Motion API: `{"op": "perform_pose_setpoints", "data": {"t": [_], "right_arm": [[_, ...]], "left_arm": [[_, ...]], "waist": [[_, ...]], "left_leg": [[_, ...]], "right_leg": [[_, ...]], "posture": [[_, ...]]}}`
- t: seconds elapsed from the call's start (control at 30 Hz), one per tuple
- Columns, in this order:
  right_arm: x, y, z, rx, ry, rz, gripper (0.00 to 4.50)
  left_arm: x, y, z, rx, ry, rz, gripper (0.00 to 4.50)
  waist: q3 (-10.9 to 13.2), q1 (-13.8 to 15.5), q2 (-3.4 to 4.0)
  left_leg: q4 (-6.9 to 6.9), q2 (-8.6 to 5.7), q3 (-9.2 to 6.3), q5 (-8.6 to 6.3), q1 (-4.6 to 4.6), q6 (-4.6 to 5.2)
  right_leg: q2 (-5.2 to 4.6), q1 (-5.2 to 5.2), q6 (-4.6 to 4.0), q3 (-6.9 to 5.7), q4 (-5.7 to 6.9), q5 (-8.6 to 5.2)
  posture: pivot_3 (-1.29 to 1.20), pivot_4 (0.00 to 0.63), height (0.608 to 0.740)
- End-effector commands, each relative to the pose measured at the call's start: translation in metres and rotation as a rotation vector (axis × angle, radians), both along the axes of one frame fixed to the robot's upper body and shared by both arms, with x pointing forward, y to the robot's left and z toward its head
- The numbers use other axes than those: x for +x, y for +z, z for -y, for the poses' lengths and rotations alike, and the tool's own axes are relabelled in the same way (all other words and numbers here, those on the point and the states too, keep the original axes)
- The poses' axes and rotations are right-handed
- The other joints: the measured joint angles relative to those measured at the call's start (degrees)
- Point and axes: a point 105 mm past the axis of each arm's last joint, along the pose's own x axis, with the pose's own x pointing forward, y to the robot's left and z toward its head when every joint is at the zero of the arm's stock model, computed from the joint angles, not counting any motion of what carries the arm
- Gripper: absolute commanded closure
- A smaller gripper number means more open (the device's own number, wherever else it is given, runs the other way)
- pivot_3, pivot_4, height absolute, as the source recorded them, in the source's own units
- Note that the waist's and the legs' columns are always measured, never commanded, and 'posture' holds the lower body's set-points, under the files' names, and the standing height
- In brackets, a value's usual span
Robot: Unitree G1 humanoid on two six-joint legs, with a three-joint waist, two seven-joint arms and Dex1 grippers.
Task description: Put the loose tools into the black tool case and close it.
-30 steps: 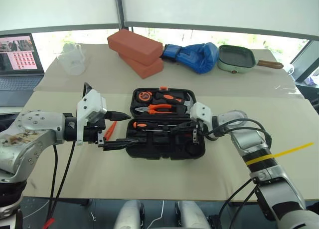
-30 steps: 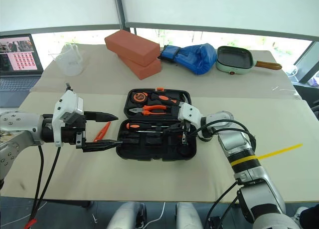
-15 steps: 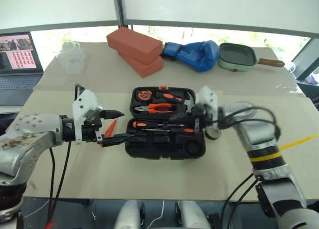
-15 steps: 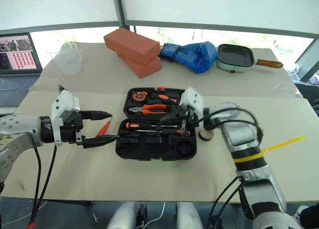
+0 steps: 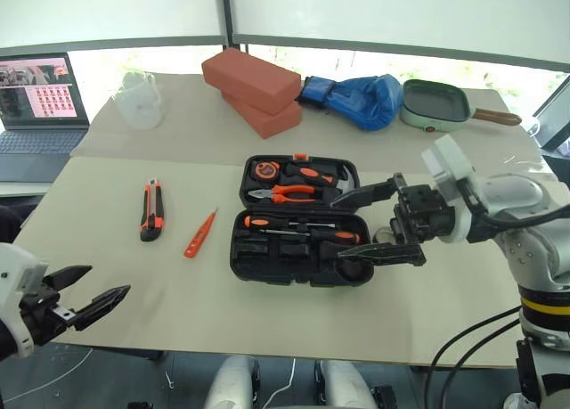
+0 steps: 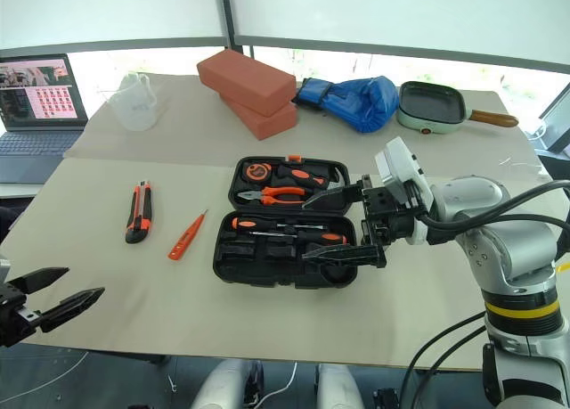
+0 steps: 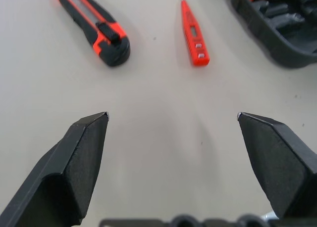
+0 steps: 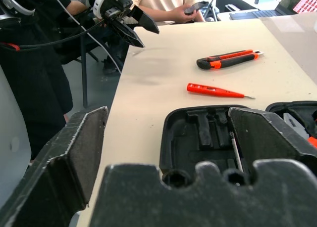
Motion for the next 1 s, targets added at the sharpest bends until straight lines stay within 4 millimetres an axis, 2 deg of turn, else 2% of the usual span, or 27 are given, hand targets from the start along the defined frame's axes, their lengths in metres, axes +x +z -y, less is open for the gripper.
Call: {"op": "perform_pose_setpoints", "data": {"t": [0.03, 0.17, 0.37, 0.47, 0.73, 0.87, 1.0], "right_arm": [[-0.004, 0.014, 0.001, 0.028, -0.020, 0.061, 0.05], [-0.009, 0.016, 0.001, 0.038, -0.038, 0.073, 0.05], [-0.015, 0.011, -0.004, 0.051, -0.073, 0.098, 0.05], [-0.013, 0.005, -0.007, 0.058, -0.116, 0.112, 0.05], [-0.017, 0.001, -0.012, 0.093, -0.161, 0.105, 0.05], [-0.019, -0.002, -0.014, 0.106, -0.170, 0.098, 0.05], [-0.020, -0.003, -0.017, 0.116, -0.173, 0.098, 0.05]], "left_arm": [[0.021, 0.015, 0.022, 0.029, -0.105, 0.038, 0.00], [0.066, 0.027, 0.043, 0.070, -0.154, 0.039, 0.00], [0.109, 0.020, 0.053, 0.100, -0.078, -0.086, 0.00], [0.119, 0.009, 0.064, 0.081, -0.088, -0.174, 0.00], [0.136, -0.015, 0.064, 0.132, -0.031, -0.377, 0.00], [0.142, -0.020, 0.081, 0.106, -0.098, -0.411, 0.00], [0.145, -0.029, 0.085, 0.108, -0.115, -0.443, 0.00]], "waist": [[0.00, 0.25, 0.00], [0.00, 0.36, -0.02], [0.03, -0.79, -0.05], [0.06, -1.06, -0.12], [0.09, -0.95, -0.17], [0.09, -0.74, -0.18], [0.10, -0.57, -0.19]], "left_leg": [[0.00, 0.00, 0.00, 0.02, 0.00, -0.03], [0.00, -0.02, -0.02, 0.05, -0.07, -0.04], [-0.04, -0.03, -0.01, 0.06, -0.14, -0.06], [-0.05, -0.04, -0.02, 0.06, -0.18, -0.07], [-0.04, -0.16, -0.03, 0.09, -0.19, -0.10], [-0.02, -0.21, -0.04, 0.10, -0.20, -0.10], [0.06, -0.21, -0.05, 0.10, -0.21, -0.10]], "right_leg": [[0.02, -0.01, 0.00, 0.00, 0.03, 0.00], [0.09, -0.02, 0.02, 0.02, 0.08, 0.02], [0.24, -0.15, 0.06, 0.11, 0.09, 0.04], [0.27, -0.17, 0.06, 0.10, 0.12, 0.04], [0.29, -0.16, 0.08, 0.09, 0.11, 0.03], [0.26, -0.15, 0.10, 0.10, 0.11, 0.02], [0.27, -0.14, 0.11, 0.09, 0.18, 0.02]], "posture": [[0.00, 0.150, 0.738], [0.00, 0.150, 0.738], [0.00, 0.150, 0.738], [0.00, 0.150, 0.738], [0.00, 0.150, 0.738], [0.00, 0.150, 0.738], [0.00, 0.150, 0.738]]}}
